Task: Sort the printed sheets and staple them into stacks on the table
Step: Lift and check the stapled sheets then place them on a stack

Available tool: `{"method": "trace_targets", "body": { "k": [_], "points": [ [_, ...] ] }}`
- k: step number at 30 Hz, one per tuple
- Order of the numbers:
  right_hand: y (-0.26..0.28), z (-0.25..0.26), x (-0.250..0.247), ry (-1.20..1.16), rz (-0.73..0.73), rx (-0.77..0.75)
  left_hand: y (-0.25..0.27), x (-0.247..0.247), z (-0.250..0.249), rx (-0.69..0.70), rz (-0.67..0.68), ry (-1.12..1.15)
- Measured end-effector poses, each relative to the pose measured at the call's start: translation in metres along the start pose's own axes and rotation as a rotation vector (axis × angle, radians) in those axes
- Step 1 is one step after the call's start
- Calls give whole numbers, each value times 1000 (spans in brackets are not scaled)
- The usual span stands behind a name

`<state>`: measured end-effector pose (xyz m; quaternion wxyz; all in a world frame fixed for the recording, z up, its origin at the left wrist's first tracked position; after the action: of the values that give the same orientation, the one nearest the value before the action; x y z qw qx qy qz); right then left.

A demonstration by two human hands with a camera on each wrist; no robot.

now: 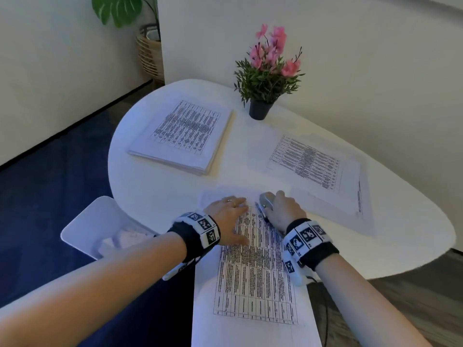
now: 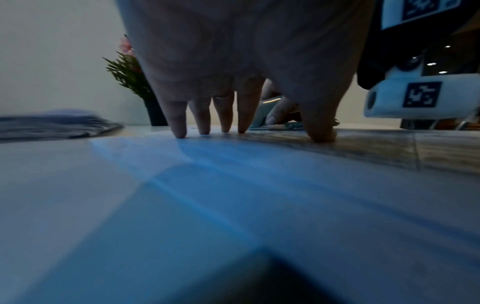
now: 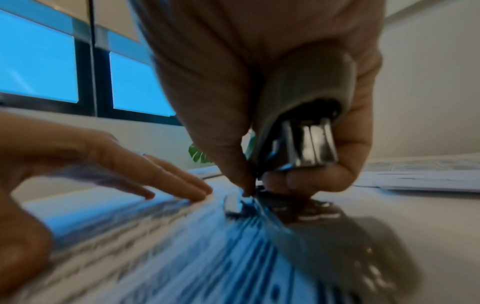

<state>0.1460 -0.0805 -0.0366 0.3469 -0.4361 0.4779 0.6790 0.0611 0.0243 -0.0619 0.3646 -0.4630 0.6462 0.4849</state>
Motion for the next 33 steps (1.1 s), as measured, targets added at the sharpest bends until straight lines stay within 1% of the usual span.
{"method": "trace_targets", "body": {
  "k": [2,4,8,10,12,13,15,16,19,20,22,25,27,30,33],
  "points": [
    [-1,-1,3,27,-32,22,-4,11,-4,5,36,-30],
    [-1,2,2,43,-67,11,-7,14,-4,0,41,-32],
    [-4,6,3,83,-75,-3,-8,14,-4,-8,40,1],
    [-7,7,4,45,-65,51,-7,14,-5,-8,51,10],
    [-8,10,4,-45,-41,126,-7,11,-5,-10,49,19],
    [-11,13,4,-70,-32,137,-7,10,-5,-15,46,22],
    [-14,20,1,-63,-32,101,-7,9,-4,-35,50,32],
    [-15,22,-4,-38,-54,74,-7,9,-4,-43,50,34],
    [-22,34,-10,184,-137,-94,-7,9,-3,-45,41,42],
    [-24,37,-11,219,-158,-113,-7,8,-4,-43,41,41],
    [-28,37,-9,162,-159,-53,-8,8,-4,-44,38,44],
    [-35,31,-10,-44,-144,109,-7,5,-4,-44,40,41],
    [-41,31,-13,-142,-124,133,-6,5,-5,-43,48,35],
    [-46,33,-16,-129,-92,72,-6,0,-5,-32,61,53],
    [-37,29,-6,25,-70,-22,-4,-4,6,-64,51,118]
  ]
}}
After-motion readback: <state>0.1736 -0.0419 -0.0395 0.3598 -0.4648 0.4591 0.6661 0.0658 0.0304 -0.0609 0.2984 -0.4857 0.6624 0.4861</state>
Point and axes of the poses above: each hand's wrist, its own y-axis away from the middle knuckle, its own x-axis out of the palm, z = x × y, the point moved 10 cm from there along -y, towards the middle knuckle, and after that the axes turned 1 degree about -y, right-handed, at the moved point
